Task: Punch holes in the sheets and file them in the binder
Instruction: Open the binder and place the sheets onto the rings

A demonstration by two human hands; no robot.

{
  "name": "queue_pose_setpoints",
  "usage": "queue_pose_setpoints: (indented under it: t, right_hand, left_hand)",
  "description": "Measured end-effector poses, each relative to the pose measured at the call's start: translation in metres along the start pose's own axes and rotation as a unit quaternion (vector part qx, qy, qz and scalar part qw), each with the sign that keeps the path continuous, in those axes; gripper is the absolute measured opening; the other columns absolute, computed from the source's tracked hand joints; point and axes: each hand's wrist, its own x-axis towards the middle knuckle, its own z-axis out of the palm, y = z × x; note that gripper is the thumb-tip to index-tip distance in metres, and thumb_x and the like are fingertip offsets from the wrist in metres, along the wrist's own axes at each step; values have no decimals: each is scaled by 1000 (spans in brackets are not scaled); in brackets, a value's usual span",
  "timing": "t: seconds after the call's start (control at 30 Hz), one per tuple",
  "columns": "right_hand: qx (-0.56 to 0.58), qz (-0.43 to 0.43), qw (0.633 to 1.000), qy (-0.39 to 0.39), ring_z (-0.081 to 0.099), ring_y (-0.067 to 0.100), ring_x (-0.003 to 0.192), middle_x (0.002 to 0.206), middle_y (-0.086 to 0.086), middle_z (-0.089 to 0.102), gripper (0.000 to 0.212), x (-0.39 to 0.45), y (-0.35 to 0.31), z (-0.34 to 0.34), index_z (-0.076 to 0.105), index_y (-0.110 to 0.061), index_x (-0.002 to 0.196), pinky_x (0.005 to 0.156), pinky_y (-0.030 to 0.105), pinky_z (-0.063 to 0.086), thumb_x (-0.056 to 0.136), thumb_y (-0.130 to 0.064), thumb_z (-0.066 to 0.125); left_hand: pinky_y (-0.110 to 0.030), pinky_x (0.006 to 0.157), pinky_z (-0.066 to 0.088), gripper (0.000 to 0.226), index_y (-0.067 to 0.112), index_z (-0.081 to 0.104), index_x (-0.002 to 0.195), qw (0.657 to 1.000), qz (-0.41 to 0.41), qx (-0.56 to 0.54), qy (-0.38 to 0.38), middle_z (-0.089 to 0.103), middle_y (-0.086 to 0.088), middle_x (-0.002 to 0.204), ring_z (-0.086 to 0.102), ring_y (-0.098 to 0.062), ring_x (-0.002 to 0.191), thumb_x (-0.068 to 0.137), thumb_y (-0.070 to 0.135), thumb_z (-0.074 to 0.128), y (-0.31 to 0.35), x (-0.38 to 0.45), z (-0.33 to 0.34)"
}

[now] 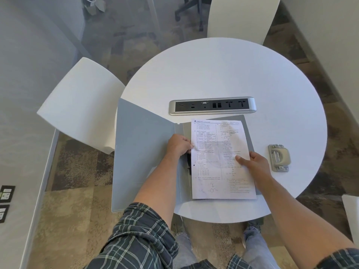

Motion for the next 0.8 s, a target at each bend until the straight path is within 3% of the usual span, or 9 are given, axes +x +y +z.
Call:
queue_pose_setpoints:
  t: [0.23, 0.37, 0.47, 0.53, 0.63, 0.7, 0.8]
  right_hand:
    - [-9, -9, 1000, -1, 79, 17, 76, 92, -1, 82, 20, -2, 0, -2, 75, -14, 106, 64, 28, 59, 87, -16, 81]
    - [-22, -16, 1000, -1, 79, 25, 85, 96, 2, 81, 22, 0, 4, -2, 75, -14, 108, 72, 34, 62, 87, -18, 81]
    - [-31, -15, 999, -4, 79, 26, 85, 96, 4, 81, 22, 1, 4, -2, 74, -14, 108, 74, 37, 63, 88, -19, 81]
    - [-39, -13, 999, -4, 79, 27, 86, 96, 4, 81, 22, 1, 3, -3, 74, -13, 107, 75, 38, 64, 88, -20, 82]
    - [-38, -11, 999, -6, 78, 23, 79, 94, 4, 81, 20, -2, -1, -3, 74, -12, 104, 66, 31, 61, 88, -19, 82]
    - [-37, -11, 999, -11, 77, 18, 73, 93, 4, 81, 19, -4, -3, -2, 73, -11, 103, 59, 26, 59, 88, -18, 82]
    - [-40, -11, 999, -15, 77, 20, 74, 94, 5, 81, 19, -5, -4, -2, 73, -11, 103, 61, 27, 58, 88, -19, 82]
  left_hand:
    - [-36, 73, 63, 13, 14, 69, 73, 998, 14, 42, 46, 76, -3, 77, 76, -19, 74, 78, 8, 80, 1, -6, 10]
    - [-35, 68, 58, 21, 20, 62, 80, 985, 76, 62, 143, 67, 2, 88, 65, -20, 80, 74, 11, 80, -10, -23, 17]
    - [-38, 66, 58, 19, 23, 58, 75, 975, 112, 63, 181, 64, 3, 83, 63, -20, 78, 78, 11, 73, -26, -40, 19]
    - [-36, 62, 59, 12, 22, 62, 75, 982, 98, 82, 138, 66, 6, 78, 65, -18, 73, 83, 17, 70, -33, -49, 18]
    - [-25, 55, 47, 15, 16, 70, 79, 985, 70, 157, 30, 70, 7, 74, 63, -14, 67, 84, 29, 76, -37, -58, 14]
    - [-24, 59, 47, 14, 16, 73, 78, 986, 54, 156, 2, 71, 7, 75, 64, -13, 70, 81, 27, 80, -39, -57, 10]
    - [-23, 60, 47, 16, 19, 69, 78, 993, 36, 114, -12, 70, 8, 79, 65, -12, 74, 75, 18, 85, -41, -56, 6]
